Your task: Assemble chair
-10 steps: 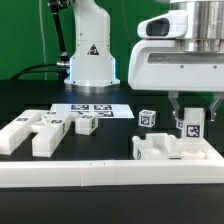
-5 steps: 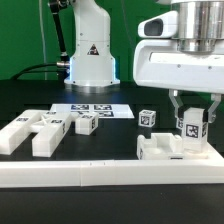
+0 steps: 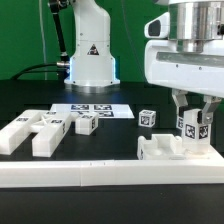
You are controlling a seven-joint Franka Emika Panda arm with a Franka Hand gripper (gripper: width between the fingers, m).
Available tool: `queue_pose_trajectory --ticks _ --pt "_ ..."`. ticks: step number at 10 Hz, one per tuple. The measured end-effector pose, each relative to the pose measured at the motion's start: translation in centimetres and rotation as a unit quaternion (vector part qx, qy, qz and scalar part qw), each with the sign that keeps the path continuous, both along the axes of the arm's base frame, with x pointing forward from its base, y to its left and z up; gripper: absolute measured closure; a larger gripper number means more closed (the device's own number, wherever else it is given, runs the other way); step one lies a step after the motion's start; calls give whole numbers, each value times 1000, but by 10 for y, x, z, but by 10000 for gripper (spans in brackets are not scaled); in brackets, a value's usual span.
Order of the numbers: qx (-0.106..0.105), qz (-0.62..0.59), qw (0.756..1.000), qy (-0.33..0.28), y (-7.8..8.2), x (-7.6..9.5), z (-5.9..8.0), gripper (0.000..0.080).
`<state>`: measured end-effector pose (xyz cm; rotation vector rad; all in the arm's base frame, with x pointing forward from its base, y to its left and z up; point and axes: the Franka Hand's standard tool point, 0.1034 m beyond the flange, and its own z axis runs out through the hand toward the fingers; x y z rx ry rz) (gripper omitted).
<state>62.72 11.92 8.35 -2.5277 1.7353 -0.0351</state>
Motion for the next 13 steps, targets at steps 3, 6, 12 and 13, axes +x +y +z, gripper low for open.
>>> queue_pose_trajectory --ticks 3,6,12,13 --pt "1 10 1000 0 0 0 0 453" --pt "-8 152 988 -5 3 3 4 167" --pt "-20 407 913 -24 9 3 1 151" --pt "-23 455 890 -26 10 2 0 151"
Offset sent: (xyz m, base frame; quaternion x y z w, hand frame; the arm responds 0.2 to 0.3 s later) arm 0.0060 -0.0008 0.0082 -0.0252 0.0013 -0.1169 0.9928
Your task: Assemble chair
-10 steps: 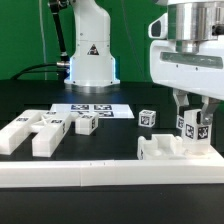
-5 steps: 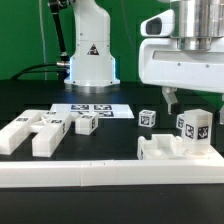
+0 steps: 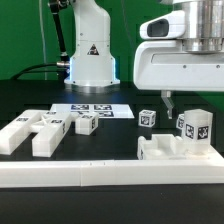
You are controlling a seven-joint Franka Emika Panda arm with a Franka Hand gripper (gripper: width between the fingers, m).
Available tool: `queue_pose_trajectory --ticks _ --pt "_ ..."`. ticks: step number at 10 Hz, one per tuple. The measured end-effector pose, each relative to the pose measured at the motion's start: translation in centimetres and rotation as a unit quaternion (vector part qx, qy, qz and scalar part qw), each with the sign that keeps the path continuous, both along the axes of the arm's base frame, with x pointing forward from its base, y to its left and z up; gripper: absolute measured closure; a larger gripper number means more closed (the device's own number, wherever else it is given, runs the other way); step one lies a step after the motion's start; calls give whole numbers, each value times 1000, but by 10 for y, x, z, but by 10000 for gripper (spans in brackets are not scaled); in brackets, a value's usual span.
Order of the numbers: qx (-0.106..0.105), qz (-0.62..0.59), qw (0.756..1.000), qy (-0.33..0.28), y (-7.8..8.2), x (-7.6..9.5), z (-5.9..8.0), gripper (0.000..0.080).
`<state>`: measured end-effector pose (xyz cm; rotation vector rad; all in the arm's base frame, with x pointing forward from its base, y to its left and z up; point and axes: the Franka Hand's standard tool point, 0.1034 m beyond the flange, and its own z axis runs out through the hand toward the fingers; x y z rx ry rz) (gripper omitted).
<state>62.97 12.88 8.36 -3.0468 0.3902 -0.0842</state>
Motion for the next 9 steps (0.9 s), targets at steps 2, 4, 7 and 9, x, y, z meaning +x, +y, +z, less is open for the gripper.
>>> queue_pose_trajectory --ticks 2,4,7,9 --pt "-4 58 998 -3 0 -1 -1 151" --pt "-8 126 992 -7 1 -1 -1 151" --pt "-8 135 991 -7 1 -1 -1 173" --pt "-8 126 992 -7 1 -1 -1 514"
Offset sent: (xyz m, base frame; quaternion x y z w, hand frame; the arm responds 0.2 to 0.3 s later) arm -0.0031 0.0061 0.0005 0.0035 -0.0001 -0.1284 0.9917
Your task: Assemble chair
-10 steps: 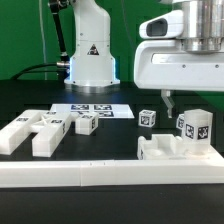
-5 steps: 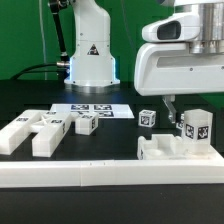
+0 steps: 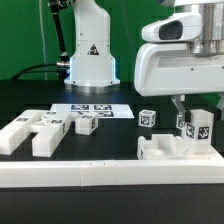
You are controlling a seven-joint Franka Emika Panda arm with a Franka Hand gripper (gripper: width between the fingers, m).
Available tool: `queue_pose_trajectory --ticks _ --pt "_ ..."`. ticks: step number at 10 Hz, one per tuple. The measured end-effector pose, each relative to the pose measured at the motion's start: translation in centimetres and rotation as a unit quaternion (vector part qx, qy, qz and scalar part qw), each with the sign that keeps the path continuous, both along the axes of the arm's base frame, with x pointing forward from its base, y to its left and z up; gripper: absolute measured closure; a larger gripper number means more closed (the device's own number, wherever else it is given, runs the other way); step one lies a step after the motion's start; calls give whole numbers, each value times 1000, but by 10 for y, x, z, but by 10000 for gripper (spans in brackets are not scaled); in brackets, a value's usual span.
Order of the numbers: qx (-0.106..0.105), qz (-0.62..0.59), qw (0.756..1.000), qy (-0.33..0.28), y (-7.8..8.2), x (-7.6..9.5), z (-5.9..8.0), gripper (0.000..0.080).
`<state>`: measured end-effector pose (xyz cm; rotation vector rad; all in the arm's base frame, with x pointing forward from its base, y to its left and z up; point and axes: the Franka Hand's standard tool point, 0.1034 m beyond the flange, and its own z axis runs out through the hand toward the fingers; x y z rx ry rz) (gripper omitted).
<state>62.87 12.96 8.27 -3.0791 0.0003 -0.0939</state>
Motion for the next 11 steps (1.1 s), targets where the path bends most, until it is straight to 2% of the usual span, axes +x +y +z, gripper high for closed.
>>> queue_pose_trajectory --ticks 3,5,8,11 --pt "6 -87 996 5 -1 0 0 511" --pt "12 -189 982 12 -2 0 -1 510" --pt "20 -338 941 20 -3 0 -1 509" --pt "28 -457 889 26 -5 0 -2 509"
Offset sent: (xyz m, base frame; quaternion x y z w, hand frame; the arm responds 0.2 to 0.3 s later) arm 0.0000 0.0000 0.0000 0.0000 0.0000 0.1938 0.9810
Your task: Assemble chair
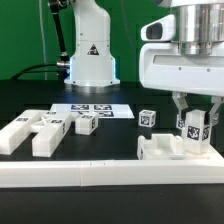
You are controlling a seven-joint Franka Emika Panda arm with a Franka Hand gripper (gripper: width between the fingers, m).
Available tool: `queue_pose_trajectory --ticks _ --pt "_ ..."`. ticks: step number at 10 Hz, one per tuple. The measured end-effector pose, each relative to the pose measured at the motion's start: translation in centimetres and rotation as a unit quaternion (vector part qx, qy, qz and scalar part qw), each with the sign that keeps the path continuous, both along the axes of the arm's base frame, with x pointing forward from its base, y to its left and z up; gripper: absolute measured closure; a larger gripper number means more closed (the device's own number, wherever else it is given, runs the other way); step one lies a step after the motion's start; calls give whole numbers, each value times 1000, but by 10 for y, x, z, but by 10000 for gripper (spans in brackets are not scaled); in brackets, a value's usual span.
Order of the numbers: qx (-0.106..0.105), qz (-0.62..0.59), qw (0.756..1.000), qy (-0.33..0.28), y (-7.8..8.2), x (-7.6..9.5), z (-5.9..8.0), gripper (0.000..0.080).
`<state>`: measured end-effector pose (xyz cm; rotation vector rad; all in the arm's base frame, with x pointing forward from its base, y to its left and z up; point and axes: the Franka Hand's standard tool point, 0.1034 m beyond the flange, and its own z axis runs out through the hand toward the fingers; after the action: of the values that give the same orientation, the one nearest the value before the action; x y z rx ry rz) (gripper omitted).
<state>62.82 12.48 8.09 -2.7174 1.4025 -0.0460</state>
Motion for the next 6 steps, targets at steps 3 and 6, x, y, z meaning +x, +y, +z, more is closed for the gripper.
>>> queue_pose_trajectory --ticks 3,6 --pt "14 -121 993 9 -2 0 0 509" --pt "17 -139 990 12 -1 -1 0 433"
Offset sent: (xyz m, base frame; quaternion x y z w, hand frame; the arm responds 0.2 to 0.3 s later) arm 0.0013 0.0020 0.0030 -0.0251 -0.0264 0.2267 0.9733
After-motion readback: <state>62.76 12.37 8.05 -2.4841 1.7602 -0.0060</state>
